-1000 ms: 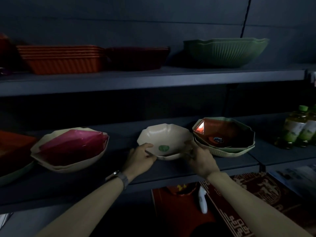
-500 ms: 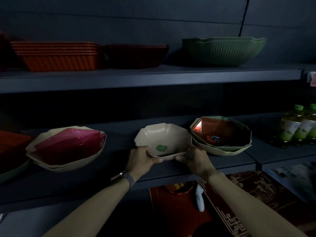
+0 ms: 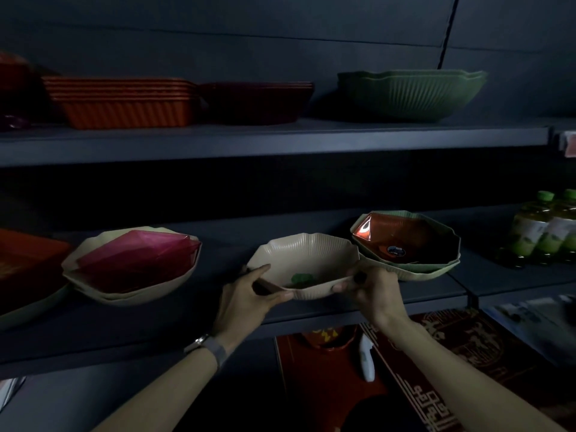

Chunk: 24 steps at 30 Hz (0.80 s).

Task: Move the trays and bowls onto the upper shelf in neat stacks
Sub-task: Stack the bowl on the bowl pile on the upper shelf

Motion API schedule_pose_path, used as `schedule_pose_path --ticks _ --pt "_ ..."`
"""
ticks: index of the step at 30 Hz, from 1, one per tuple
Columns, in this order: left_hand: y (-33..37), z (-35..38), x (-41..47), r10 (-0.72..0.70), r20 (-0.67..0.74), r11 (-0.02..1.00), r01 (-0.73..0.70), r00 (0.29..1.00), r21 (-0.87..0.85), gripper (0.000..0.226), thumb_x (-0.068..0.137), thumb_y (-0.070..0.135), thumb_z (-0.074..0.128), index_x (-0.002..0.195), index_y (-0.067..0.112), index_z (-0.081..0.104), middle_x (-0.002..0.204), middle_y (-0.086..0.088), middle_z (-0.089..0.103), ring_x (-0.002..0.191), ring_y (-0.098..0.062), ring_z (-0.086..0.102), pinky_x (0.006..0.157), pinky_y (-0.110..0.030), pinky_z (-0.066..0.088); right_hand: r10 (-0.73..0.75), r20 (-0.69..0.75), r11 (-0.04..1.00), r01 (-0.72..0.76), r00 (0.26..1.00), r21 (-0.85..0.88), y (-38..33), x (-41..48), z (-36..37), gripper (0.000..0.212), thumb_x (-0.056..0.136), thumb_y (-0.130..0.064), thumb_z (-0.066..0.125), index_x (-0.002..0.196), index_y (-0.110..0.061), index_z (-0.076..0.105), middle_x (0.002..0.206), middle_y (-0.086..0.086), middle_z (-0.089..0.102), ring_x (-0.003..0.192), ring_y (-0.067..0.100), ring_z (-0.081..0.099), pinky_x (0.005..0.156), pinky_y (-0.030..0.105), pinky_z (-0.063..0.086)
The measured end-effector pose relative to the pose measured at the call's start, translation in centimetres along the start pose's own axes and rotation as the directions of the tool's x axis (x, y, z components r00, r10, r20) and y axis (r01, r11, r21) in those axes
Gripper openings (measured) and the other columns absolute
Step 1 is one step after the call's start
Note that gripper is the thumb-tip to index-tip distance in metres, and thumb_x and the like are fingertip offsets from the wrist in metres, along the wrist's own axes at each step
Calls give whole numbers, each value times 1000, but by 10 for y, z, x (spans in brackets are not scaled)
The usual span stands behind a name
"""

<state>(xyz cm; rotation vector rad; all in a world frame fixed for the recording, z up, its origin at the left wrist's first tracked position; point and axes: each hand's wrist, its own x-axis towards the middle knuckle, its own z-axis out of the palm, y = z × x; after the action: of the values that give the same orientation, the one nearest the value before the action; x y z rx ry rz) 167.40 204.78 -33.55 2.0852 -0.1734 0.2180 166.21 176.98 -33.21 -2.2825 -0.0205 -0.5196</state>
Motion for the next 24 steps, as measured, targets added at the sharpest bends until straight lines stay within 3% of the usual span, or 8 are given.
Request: schedule_pose_path --ticks 3,7,10,12,14,17,19,24 --pt "0 -9 -8 -31 42 998 29 999 58 106 49 87 82 143 47 56 174 1 15 150 -28 40 117 -47 46 -38 -31 999 39 999 34 -13 -16 -13 25 77 -35 92 82 -32 68 71 -8 67 63 6 59 57 24 45" --pt "15 -22 -24 -10 62 1000 10 998 -1 81 33 92 80 106 59 65 174 11 7 151 -28 39 115 -47 48 -36 -40 999 38 999 40 -40 -40 -37 23 79 -36 90 88 -30 70 78 -8 69 69 3 62 61 21 46" --pt "32 -31 -39 74 2 995 -73 997 -61 80 27 92 81 96 53 73 166 28 22 147 -8 41 115 -40 47 -70 -74 997 72 995 32 -60 -61 -61 20 76 -33 91 82 -30 72 71 -7 67 64 6 59 57 17 41" --pt "48 -37 -54 189 -51 977 -193 981 -88 75 31 90 82 85 37 77 132 49 49 121 15 54 101 -27 53 -83 -95 996 85 992 21 -74 -75 -78 19 75 -32 91 79 -33 72 73 -11 69 69 6 62 59 15 42" --pt "62 -43 -69 287 -88 952 -294 954 -86 67 40 82 86 76 27 75 110 39 63 108 16 59 93 -22 55 -86 -121 996 89 989 16 -86 -91 -94 19 75 -30 92 77 -34 73 74 -14 71 73 7 66 61 16 46" --pt "78 -54 -87 350 -77 930 -356 934 -90 52 46 65 94 76 28 75 119 47 58 128 21 46 101 -19 46 -106 -161 994 107 981 -1 -107 -116 -119 20 74 -29 92 76 -34 73 69 -10 71 66 11 67 58 26 50" --pt "90 -63 -97 371 -51 922 -375 927 -94 48 47 62 95 80 33 74 139 36 52 139 17 39 106 -21 43 -115 -207 993 115 972 -12 -121 -132 -136 20 73 -31 93 74 -35 73 66 -10 70 61 11 66 56 32 50" --pt "128 -86 -126 411 -31 904 -412 911 -112 46 46 59 97 78 33 75 132 28 62 132 15 49 100 -14 47 -189 -266 982 181 945 -56 -155 -167 -173 18 69 -39 91 77 -34 76 71 -13 73 69 6 70 60 25 52"
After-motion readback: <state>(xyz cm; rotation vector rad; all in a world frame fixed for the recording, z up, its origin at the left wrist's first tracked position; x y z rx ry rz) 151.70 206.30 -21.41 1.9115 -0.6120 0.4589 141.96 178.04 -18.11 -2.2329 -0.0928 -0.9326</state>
